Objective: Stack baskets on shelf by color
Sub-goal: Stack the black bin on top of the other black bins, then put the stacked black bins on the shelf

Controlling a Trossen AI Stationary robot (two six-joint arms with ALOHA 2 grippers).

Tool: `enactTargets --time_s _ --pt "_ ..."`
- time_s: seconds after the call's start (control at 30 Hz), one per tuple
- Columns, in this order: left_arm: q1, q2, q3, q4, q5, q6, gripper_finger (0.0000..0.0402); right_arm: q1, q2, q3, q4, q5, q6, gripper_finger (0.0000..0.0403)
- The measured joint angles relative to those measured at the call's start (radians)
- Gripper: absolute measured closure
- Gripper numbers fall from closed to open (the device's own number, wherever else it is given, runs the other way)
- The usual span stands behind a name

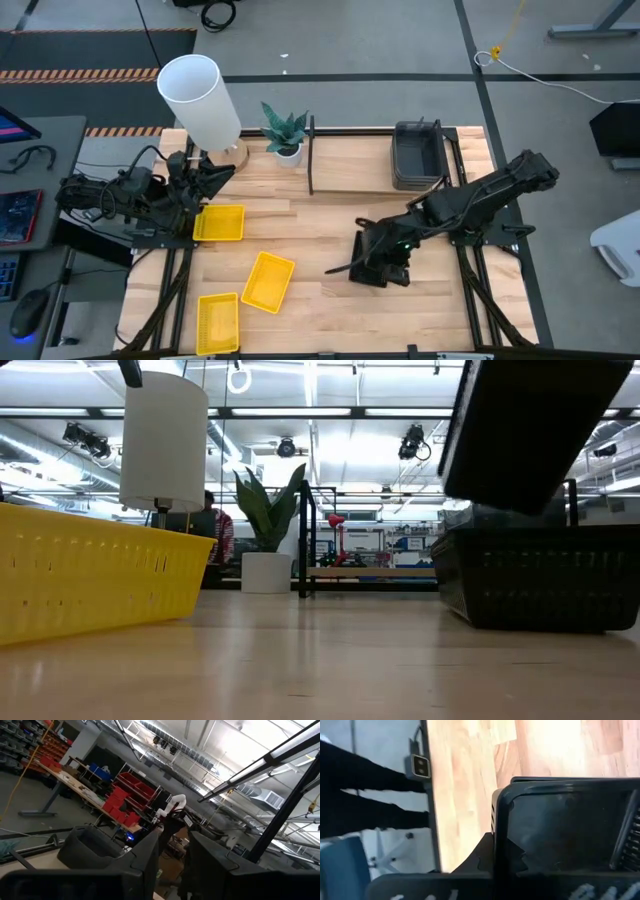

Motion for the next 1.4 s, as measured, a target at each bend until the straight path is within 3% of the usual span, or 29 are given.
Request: enactTargets --time_s 0.2,0.37,0.6,0.83,0.97,1.2,1.4 --pt "0.0 0.0 0.0 0.0 0.0 -0.008 0.0283 -0.002 0.12 -0.001 0.01 -0.003 -0.061 0.0399" --pt "0.0 0.0 0.0 0.0 0.0 -0.008 0.0283 -0.002 0.224 -0.001 0.007 0.012 0.007 0.039" --pt "0.0 0.0 0.0 0.0 0.0 -0.009 0.0283 -0.002 0.318 -0.002 0.046 -0.056 -0.003 0.0334" --pt "0.0 0.0 0.0 0.0 0.0 -0.009 0.0283 -0.037 0.305 -0.001 0.045 0.046 -0.048 0.0259" --pt "0.0 0.0 0.0 0.0 0.0 -0.008 0.0283 -0.063 0.303 -0.001 0.033 0.097 -0.065 0.0238" --pt "0.0 0.0 0.0 0.0 0.0 -0.007 0.0283 -0.084 0.303 -0.001 0.043 0.091 -0.092 0.0235" --pt "0.0 0.0 0.0 0.0 0.0 -0.007 0.0283 -0.108 0.284 -0.001 0.022 -0.009 -0.087 0.0208"
